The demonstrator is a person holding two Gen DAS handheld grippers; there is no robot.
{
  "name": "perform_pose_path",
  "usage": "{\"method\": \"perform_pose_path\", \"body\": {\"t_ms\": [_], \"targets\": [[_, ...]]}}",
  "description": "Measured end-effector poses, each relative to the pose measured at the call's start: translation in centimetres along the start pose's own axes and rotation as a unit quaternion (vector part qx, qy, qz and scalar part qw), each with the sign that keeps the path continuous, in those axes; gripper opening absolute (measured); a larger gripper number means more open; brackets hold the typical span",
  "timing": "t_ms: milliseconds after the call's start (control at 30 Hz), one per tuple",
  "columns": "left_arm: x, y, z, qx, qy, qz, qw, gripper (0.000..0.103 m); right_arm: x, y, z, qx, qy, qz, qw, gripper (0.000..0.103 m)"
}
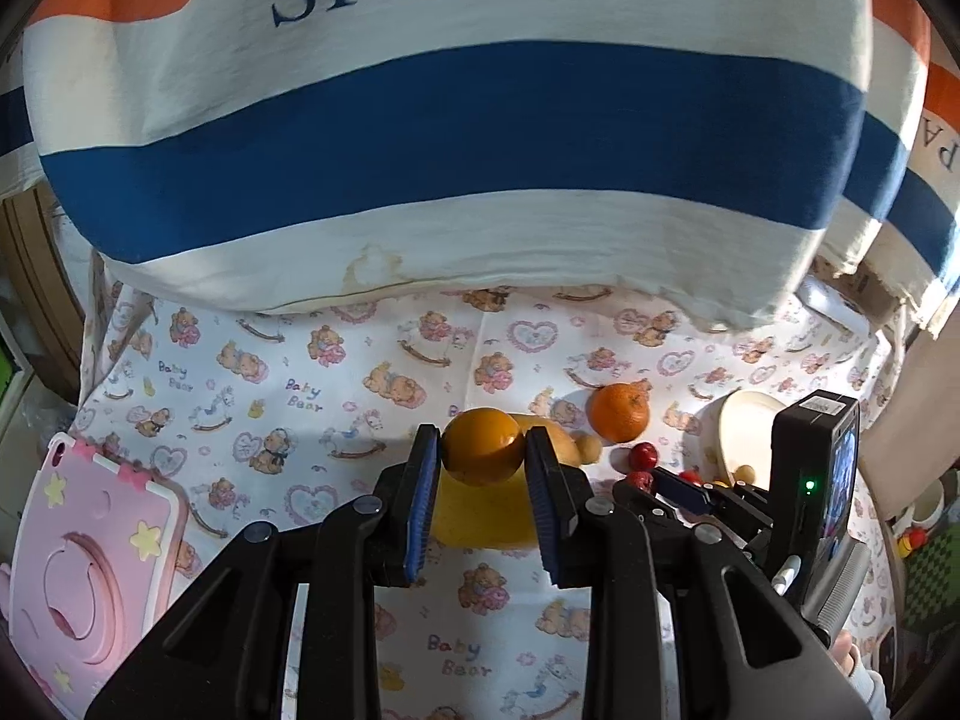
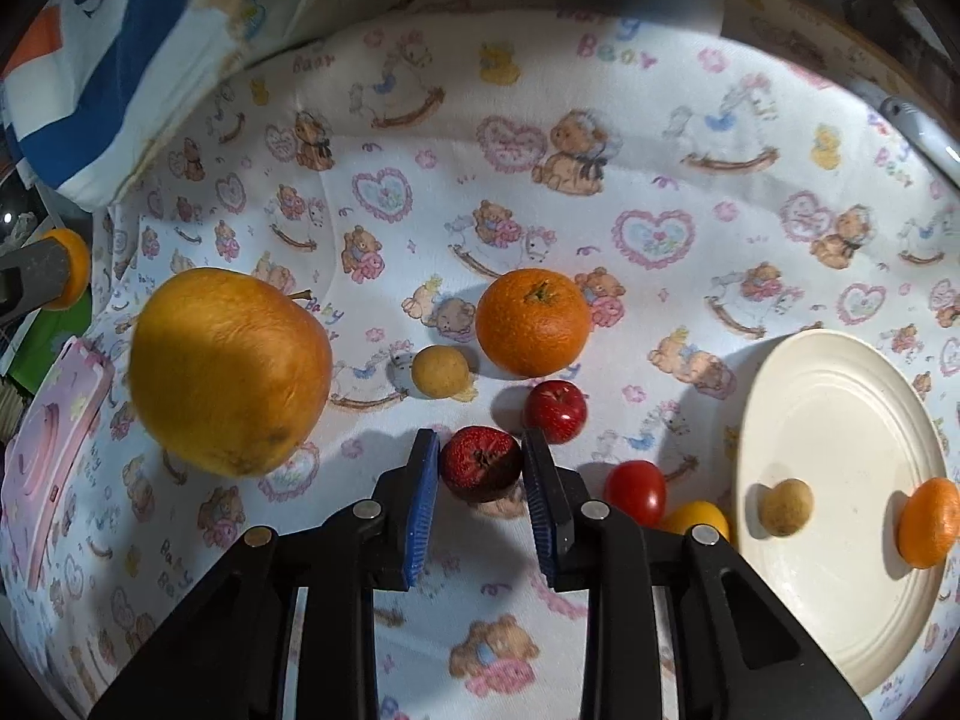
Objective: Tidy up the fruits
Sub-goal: 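Carry the small orange in the left tool and red fruit in the right tool toward the plate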
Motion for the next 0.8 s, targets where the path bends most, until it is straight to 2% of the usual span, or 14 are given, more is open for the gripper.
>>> {"method": "perform_pose_path", "body": {"t_ms": [267, 400, 800], "targets": [[-1.5, -0.1, -3.1, -0.046, 0.002, 0.026, 0.9986, 0.028, -0.2, -1.3, -5.0, -0.029, 0.011, -0.008, 0.999, 0.029], [-2.1, -0.4, -4.3, -0.076, 0.018, 0.027, 0.9966, 0.028, -0.6, -2.4, -7.9, -0.054, 0.011, 0.007, 0.998, 0.029], [-6.2, -2.3, -5.7, -0.091, -0.009, 0.076, 0.9929, 0.028, -4.5, -5.4, -15.9, -0.122, -0.008, 0.027, 0.992, 0.029]]}}
Point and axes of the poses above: each gripper's, at about its wrist camera, not at the fingertips, and z roughly the way its jaws point, x to its left, y to its top, the point moved 3 cm from there along z, roughly the way its jaws point, and after that the axes turned 11 degrees about y, right-handed, at the moved point
